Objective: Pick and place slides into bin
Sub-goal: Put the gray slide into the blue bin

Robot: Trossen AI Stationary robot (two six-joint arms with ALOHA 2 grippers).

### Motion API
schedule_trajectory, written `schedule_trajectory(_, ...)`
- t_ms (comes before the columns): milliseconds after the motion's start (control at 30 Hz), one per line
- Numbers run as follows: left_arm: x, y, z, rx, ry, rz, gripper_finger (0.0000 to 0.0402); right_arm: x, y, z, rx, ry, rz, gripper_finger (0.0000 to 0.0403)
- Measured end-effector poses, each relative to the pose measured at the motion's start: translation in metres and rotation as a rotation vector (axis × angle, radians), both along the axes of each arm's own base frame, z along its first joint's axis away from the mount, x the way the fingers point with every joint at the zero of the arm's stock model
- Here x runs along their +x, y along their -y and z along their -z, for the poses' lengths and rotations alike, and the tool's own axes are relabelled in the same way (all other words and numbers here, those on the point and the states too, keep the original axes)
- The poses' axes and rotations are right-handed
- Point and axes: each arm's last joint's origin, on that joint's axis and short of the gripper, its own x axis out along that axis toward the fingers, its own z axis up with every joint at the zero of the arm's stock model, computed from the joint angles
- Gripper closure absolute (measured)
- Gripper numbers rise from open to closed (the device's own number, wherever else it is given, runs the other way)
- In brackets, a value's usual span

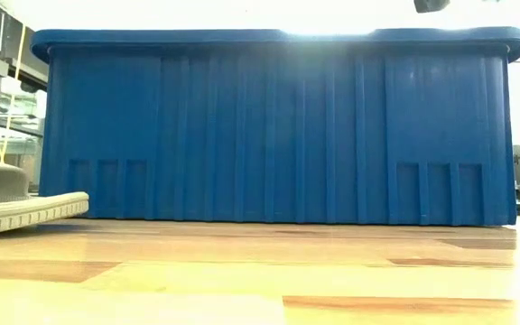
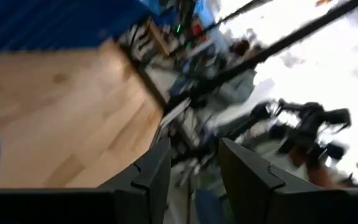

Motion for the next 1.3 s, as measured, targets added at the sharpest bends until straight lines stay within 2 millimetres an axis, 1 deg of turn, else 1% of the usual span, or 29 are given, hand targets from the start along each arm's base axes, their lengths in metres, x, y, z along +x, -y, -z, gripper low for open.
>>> schedule_trajectory(67,0.011,0.000,0.015,-0.011,-0.062,0.051,0.0275,0.001,0.000,-0.002,-0.001,0.022,-0.006,0.0233)
schedule_trajectory(133,0.021,-0.003,0.027,-0.065,-0.133,0.083,0.0275,0.002,0.000,-0.003,0.003,0.032,-0.010,0.0233)
schedule_trajectory(233,0.029,-0.007,0.039,-0.126,-0.224,0.105,0.0275,0.003,0.000,-0.004,0.001,0.056,-0.015,0.0233)
schedule_trajectory(300,0.031,-0.011,0.044,-0.124,-0.276,0.104,0.0275,0.004,-0.002,-0.006,0.000,0.070,-0.027,0.0233)
schedule_trajectory(467,0.037,-0.017,0.051,-0.206,-0.378,0.107,0.0275,0.008,-0.010,-0.010,-0.022,0.120,-0.077,0.0233)
schedule_trajectory(633,0.044,-0.023,0.053,-0.200,-0.412,0.089,0.0275,0.014,-0.020,-0.012,-0.060,0.154,-0.117,0.0233)
schedule_trajectory(700,0.047,-0.022,0.049,-0.178,-0.429,0.079,0.0275,0.014,-0.024,-0.011,-0.072,0.154,-0.127,0.0233)
schedule_trajectory(833,0.046,-0.022,0.039,-0.040,-0.498,0.058,0.0275,0.016,-0.030,-0.010,-0.103,0.147,-0.131,0.0233)
schedule_trajectory(967,0.047,-0.021,0.030,-0.024,-0.486,0.030,0.0275,0.020,-0.036,-0.009,-0.107,0.144,-0.149,0.0233)
schedule_trajectory(1133,0.048,-0.022,0.018,0.035,-0.634,0.053,0.0275,0.026,-0.046,-0.004,-0.101,0.124,-0.198,0.0233)
schedule_trajectory(1233,0.046,-0.024,0.002,0.097,-0.720,0.056,0.0275,0.031,-0.049,-0.001,-0.100,0.111,-0.211,0.0233)
schedule_trajectory(1300,0.044,-0.026,-0.008,0.153,-0.811,0.055,0.0275,0.032,-0.051,0.000,-0.101,0.104,-0.218,0.0233)
